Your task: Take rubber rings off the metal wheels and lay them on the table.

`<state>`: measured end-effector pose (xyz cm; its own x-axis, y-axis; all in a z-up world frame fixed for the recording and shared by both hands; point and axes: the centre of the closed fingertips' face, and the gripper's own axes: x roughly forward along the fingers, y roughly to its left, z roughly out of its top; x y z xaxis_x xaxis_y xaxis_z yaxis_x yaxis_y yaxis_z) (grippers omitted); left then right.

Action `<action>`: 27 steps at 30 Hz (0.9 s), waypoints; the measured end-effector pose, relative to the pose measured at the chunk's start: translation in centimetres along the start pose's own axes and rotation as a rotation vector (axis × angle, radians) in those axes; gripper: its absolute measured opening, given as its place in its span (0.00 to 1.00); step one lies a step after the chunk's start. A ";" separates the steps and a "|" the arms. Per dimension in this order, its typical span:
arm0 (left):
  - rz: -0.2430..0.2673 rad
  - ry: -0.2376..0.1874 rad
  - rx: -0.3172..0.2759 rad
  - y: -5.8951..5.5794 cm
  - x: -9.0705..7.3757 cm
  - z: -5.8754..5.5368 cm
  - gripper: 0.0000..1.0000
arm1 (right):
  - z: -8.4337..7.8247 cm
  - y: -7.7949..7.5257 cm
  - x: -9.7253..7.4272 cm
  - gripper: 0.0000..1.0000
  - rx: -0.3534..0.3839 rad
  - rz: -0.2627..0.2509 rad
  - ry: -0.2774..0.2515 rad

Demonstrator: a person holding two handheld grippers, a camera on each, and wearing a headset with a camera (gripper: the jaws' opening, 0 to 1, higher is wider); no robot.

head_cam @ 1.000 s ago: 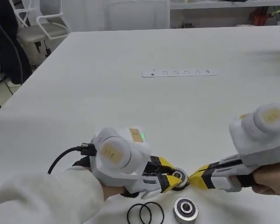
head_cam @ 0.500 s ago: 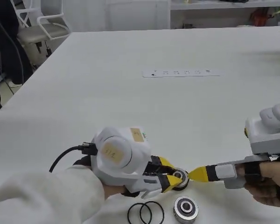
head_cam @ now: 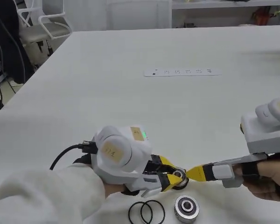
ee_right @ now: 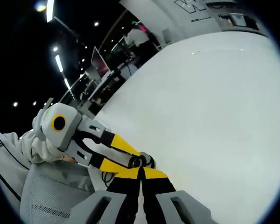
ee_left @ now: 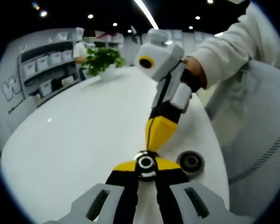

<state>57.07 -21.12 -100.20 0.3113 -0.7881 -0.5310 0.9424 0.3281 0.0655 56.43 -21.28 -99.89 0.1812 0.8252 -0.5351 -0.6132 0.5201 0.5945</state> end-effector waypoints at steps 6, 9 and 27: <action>0.001 0.001 0.003 0.0 0.0 0.0 0.14 | 0.2 0.3 0.1 0.00 -0.008 0.012 -0.004; 0.001 0.001 0.005 0.0 0.0 0.0 0.14 | 0.3 0.4 0.1 0.00 -0.012 0.017 -0.007; 0.006 -0.006 0.003 0.0 0.1 0.1 0.14 | 1.1 1.3 0.0 0.00 -0.044 0.060 -0.035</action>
<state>57.08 -21.21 -100.18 0.3179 -0.7889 -0.5259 0.9407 0.3315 0.0714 56.48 -20.37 -98.40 0.1691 0.8623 -0.4774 -0.6572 0.4596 0.5973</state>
